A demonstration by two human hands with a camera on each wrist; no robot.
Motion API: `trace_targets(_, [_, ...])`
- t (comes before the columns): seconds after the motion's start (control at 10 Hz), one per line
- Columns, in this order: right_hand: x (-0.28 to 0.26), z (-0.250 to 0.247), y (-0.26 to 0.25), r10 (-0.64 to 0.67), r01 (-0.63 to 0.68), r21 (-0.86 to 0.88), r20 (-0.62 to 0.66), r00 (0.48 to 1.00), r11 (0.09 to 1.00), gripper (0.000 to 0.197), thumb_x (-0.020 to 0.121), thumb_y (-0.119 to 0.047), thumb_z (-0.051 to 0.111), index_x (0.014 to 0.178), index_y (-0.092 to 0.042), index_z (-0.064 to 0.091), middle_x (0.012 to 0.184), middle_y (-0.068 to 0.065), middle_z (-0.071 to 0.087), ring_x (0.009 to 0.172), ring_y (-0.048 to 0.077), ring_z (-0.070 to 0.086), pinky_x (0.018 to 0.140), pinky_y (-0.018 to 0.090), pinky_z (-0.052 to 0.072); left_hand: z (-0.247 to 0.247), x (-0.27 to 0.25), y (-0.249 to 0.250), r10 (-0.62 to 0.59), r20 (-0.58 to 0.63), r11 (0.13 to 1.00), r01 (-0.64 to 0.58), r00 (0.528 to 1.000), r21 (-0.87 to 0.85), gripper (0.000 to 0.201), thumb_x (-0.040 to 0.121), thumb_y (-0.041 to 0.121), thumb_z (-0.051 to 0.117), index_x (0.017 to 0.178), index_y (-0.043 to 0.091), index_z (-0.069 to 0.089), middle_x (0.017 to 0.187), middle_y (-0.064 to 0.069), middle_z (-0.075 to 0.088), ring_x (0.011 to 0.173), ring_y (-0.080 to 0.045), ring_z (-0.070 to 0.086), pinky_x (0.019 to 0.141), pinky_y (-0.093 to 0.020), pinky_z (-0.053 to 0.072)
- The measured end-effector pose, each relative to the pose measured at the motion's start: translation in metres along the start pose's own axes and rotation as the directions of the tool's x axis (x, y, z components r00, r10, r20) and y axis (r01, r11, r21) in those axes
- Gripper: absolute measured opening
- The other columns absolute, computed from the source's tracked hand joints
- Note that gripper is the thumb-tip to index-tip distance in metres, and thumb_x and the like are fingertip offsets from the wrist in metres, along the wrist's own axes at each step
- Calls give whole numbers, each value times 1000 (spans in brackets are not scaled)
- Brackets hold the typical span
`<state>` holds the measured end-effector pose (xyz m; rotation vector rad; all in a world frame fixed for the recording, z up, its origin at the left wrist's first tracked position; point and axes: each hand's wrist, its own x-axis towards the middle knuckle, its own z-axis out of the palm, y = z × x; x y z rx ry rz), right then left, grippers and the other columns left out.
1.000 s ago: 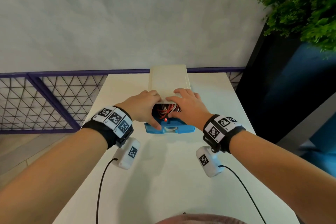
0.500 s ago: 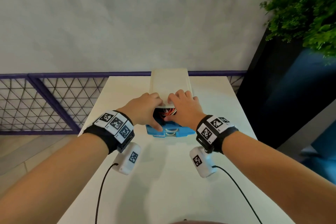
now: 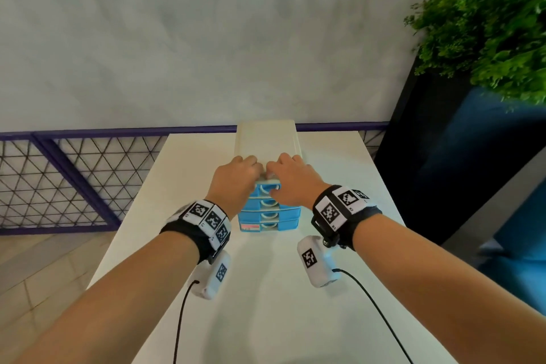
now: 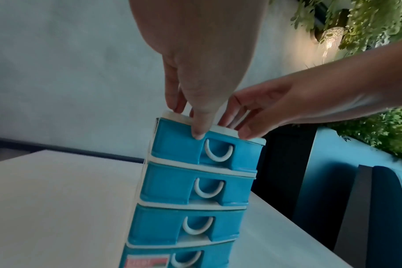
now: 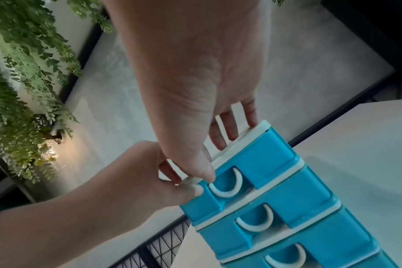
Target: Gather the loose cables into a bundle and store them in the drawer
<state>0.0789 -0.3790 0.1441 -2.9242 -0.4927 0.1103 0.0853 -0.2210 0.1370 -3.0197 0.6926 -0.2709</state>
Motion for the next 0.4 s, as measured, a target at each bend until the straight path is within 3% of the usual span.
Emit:
trace_targets(0.1, [-1, 3, 0, -2, 2, -11, -27, 1000, 1000, 37, 85, -26, 58, 121, -22, 50, 122, 5, 44, 110, 27, 44, 87, 40, 42, 2, -1, -1, 4, -19, 1000, -4, 1000, -4, 15, 83, 11, 63, 96, 15, 58, 99, 0, 56, 92, -24, 56, 56, -34, 42])
trace_targets(0.2, [-4, 1, -1, 1, -1, 3, 29, 1000, 1000, 38, 87, -23, 56, 124, -24, 50, 125, 5, 44, 113, 27, 43, 90, 40, 43, -5, -5, -5, -7, 51, 998, 10, 999, -63, 22, 85, 25, 63, 105, 18, 58, 106, 2, 54, 100, -21, 54, 66, -34, 43])
trace_targets(0.3, [-3, -11, 7, -41, 31, 77, 133, 990, 997, 45, 93, -25, 53, 138, -23, 46, 139, 5, 42, 128, 27, 41, 106, 41, 38, -19, -1, -19, 15, 216, 983, 25, 976, -181, 34, 89, 34, 60, 120, 20, 58, 119, 3, 55, 112, -20, 53, 85, -33, 45])
trace_targets(0.4, [-25, -28, 23, -46, 21, 129, 196, 980, 991, 55, 99, -32, 48, 150, -19, 32, 158, 3, 26, 145, 21, 24, 117, 32, 17, -39, -15, -37, 40, 345, 953, 68, 938, -297, 53, 92, 38, 56, 140, 22, 42, 145, 2, 43, 131, -16, 42, 106, -26, 32])
